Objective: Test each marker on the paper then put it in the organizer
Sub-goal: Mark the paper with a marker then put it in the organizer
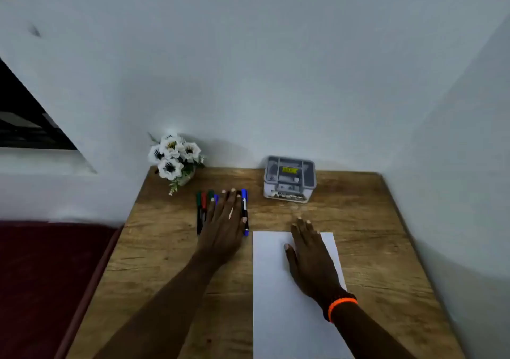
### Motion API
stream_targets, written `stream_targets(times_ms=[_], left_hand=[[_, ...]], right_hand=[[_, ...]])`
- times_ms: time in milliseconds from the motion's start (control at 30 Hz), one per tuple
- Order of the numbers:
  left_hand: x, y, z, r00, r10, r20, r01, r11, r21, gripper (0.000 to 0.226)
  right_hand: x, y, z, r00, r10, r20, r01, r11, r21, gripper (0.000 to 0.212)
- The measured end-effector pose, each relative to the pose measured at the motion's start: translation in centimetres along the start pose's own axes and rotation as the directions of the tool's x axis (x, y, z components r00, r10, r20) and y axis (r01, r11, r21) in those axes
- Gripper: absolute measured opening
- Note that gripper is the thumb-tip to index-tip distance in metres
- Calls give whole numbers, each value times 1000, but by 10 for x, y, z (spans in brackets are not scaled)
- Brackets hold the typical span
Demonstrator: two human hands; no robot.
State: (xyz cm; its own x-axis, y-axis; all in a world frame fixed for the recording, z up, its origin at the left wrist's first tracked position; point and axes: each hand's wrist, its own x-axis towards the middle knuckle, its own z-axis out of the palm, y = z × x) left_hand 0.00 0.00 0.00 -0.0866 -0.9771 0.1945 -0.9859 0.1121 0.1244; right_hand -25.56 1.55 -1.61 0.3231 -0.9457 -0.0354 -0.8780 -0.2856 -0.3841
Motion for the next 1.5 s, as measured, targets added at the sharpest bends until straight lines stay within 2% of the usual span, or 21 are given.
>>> stream_targets(times_ms=[33,200,367,500,600,767,933,1067,1200,1500], left_hand=[[-3,3,6,999,3,36,-4,1000,9,58],[-16,12,27,999,8,34,-8,1000,-10,56],[-21,7,34,1000,19,3,-20,998,66,55],[-23,7,42,997,32,-75,-26,997,76,57],[-26,6,47,990,39,-135,-32,998,56,60],[-23,6,49,987,22,-158,-28,999,-34,73],[-24,6,46,976,33,-215,-38,999,-17,61],[-26,13,42,967,17,-253,3,997,76,53],[-28,15,42,942,36,-334,12,990,141,37],[-38,28,30,931,29,-363,44,981,191,35]], right_hand=[[0,2,7,999,-1,37,1,1000,-5,78],[7,11,35,997,-72,13,73,992,-105,70],[8,20,40,988,-110,-104,97,988,-120,71],[10,23,41,976,-156,-155,129,977,-167,70],[11,25,41,977,-169,-128,143,971,-190,77],[14,20,33,986,-154,-61,139,969,-204,92],[16,16,31,990,-130,-55,115,970,-215,66],[16,17,31,989,-136,-64,120,970,-211,65],[18,20,31,984,-158,-76,140,969,-204,64],[22,21,34,980,-171,-98,148,967,-206,64]])
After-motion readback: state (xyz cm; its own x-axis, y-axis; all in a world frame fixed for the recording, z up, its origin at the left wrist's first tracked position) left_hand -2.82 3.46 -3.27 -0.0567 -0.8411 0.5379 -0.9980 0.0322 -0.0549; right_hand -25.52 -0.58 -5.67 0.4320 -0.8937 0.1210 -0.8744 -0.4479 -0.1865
